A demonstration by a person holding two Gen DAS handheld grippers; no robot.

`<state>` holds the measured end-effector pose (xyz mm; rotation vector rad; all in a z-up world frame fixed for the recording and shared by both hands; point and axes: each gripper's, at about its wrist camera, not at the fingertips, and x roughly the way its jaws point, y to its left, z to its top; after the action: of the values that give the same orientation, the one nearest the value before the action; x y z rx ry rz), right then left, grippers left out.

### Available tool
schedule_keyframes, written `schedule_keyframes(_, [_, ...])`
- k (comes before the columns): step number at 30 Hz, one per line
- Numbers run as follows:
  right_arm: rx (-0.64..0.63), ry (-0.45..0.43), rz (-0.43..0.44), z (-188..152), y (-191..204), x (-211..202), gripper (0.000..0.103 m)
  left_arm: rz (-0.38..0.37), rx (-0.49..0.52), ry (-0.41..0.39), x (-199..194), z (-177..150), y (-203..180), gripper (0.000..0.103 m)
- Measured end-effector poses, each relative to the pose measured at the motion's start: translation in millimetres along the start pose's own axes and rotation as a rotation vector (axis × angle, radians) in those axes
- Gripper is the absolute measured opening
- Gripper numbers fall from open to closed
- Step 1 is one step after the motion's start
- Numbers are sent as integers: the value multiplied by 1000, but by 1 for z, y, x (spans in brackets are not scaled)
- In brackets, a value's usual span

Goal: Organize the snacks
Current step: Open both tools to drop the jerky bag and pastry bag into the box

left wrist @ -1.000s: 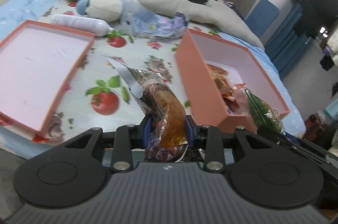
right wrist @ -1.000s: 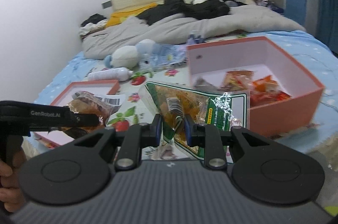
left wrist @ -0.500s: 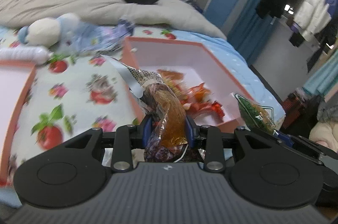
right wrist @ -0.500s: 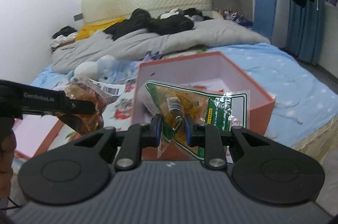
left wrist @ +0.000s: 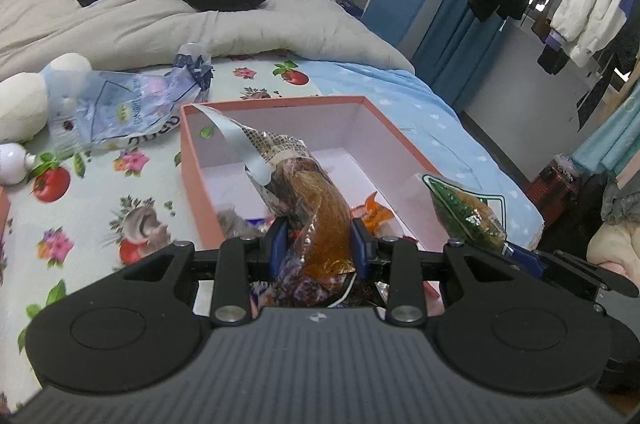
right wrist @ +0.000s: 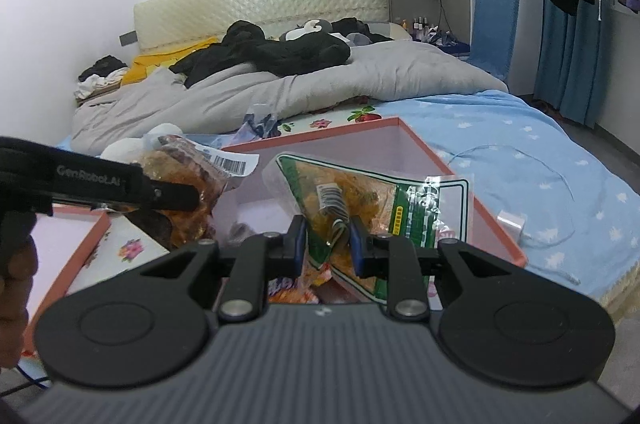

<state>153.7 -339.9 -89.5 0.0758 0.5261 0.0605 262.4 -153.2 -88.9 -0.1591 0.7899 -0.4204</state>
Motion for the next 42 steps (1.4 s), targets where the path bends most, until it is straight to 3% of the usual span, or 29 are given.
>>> schedule_keyframes(15, [66, 108, -5, 9, -35, 101, 29, 43, 6, 93, 106, 41, 30, 38])
schedule_keyframes(22, [61, 152, 2, 3, -34, 121, 30, 22, 2, 131, 130, 36, 33, 38])
schedule_keyframes(25, [73, 164, -8, 3, -35, 124, 37, 21, 2, 146, 133, 35, 33, 39])
schedule_keyframes(27, [82, 162, -15, 4, -36, 122, 47, 30, -3, 146, 131, 35, 34, 41])
schedule_keyframes(29, [88, 155, -20, 4, -37, 118, 56, 34, -8, 135, 124, 36, 33, 51])
schedule_keyframes(36, [97, 96, -10, 16, -30, 86, 56, 39, 28, 61, 77, 43, 23, 54])
schedule_keyframes(42, [83, 3, -2, 34, -17, 35, 56, 33, 45, -19, 13, 44, 9, 54])
